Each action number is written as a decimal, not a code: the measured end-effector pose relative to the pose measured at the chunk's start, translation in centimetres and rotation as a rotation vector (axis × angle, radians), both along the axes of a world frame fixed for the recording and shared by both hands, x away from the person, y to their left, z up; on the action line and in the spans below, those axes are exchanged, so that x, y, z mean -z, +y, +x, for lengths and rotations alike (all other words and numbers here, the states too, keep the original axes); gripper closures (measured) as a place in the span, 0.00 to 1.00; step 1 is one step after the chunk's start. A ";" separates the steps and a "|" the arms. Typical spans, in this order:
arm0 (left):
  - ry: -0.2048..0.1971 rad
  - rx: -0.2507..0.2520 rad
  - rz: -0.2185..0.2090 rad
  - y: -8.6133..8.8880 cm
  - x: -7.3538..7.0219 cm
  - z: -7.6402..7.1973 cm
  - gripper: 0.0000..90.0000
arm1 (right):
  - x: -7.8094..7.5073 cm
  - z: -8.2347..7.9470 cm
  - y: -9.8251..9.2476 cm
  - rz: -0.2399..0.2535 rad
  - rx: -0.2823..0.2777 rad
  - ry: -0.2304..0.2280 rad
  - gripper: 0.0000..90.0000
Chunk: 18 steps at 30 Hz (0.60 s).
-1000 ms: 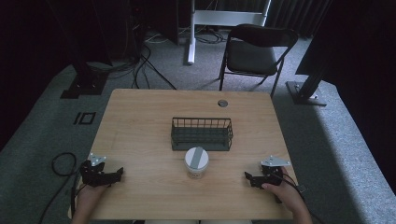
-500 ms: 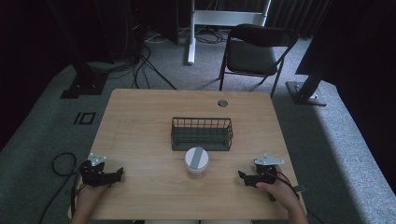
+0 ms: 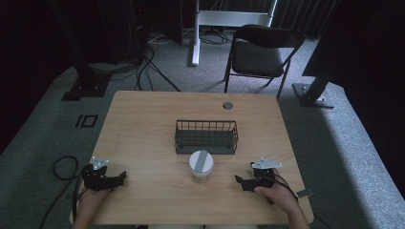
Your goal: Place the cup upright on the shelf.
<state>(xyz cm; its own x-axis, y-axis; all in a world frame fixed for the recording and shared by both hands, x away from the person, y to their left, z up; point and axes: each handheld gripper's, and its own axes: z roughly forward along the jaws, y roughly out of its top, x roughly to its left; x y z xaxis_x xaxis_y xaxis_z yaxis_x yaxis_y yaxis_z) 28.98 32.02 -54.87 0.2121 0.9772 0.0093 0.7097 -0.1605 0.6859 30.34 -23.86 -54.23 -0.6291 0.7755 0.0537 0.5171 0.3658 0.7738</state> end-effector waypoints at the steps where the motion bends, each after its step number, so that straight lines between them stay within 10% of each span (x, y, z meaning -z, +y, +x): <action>1: -0.001 -0.001 -0.001 0.0 0.0 0.0 0.00 | 0.0 0.0 0.2 0.006 0.000 -0.001 0.12; 18: 0.000 0.000 0.000 0.0 0.0 0.0 0.00 | -0.3 -0.1 3.3 0.014 -0.086 -0.019 0.12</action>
<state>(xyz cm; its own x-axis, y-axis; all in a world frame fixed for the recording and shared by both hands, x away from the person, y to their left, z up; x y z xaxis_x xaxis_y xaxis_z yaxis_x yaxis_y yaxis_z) 28.99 32.02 -54.87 0.2121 0.9772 0.0091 0.7094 -0.1604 0.6863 30.25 -20.54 -53.95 -0.6942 0.7179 0.0515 0.4693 0.3973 0.7886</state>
